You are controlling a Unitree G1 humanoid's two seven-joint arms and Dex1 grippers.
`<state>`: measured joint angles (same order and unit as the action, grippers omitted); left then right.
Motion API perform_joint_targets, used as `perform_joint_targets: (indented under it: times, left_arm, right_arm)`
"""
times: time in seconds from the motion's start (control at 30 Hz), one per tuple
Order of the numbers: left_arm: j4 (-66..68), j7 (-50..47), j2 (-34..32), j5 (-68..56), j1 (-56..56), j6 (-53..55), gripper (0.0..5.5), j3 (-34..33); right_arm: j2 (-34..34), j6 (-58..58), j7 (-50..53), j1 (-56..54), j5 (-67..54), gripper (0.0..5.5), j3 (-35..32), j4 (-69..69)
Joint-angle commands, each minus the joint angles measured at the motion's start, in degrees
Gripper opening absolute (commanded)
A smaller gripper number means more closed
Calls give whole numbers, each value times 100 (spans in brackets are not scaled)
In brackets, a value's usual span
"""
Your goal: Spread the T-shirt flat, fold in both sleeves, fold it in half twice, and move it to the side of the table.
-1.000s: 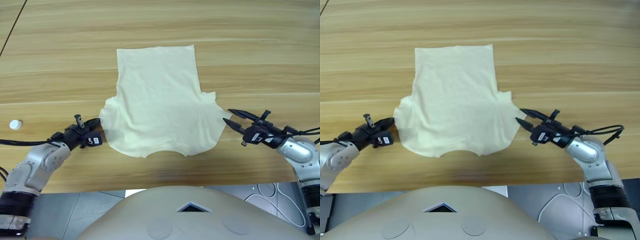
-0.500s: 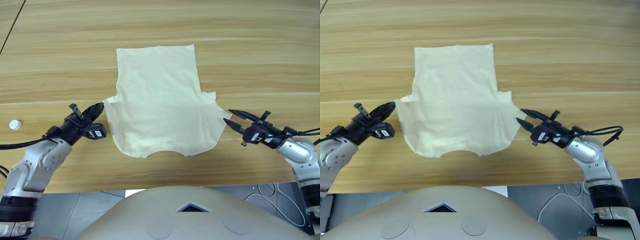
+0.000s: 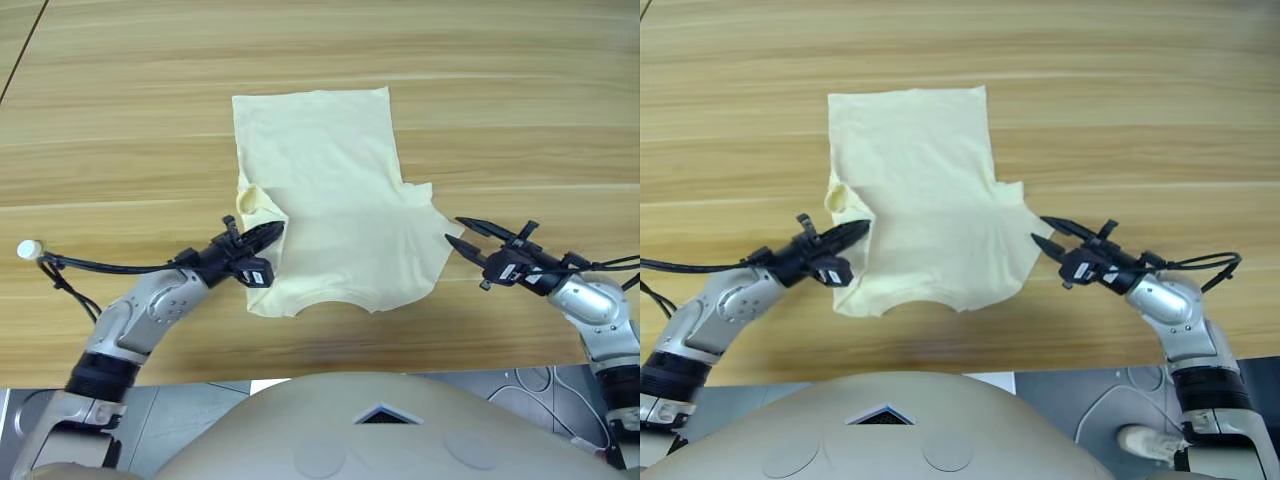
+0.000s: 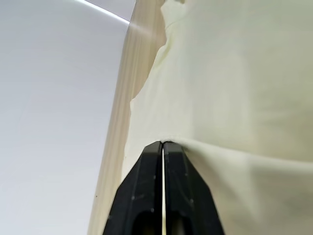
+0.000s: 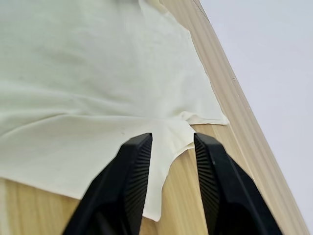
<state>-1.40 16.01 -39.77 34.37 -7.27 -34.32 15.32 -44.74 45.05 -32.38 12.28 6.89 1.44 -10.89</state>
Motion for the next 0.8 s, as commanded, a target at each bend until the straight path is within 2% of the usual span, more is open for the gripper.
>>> perform_joint_targets:
  times: [0.03, 0.3, 0.57, 0.7, 0.8]
  left_arm:
    - [396, 131, 42, -5, 226, -57, 19, 166]
    - [553, -17, 260, -280, 287, -54, 141, 104]
    - [-8, 945, -358, -1518, -765, -130, 141, 159]
    - [-28, 1135, -415, -1575, -1178, 34, 141, 145]
    - [-138, 1205, -456, -1651, -1321, 24, 141, 97]
  right_arm:
    - [21, 32, 56, -49, 69, 159, -4, -11]
    - [34, 56, 92, -72, 101, 159, -12, -60]
    - [-98, -2, 71, -182, 109, 159, -90, 80]
    - [-178, -67, -12, -242, 76, 159, -91, 178]
    - [-409, -142, 25, -32, 150, 159, -334, 273]
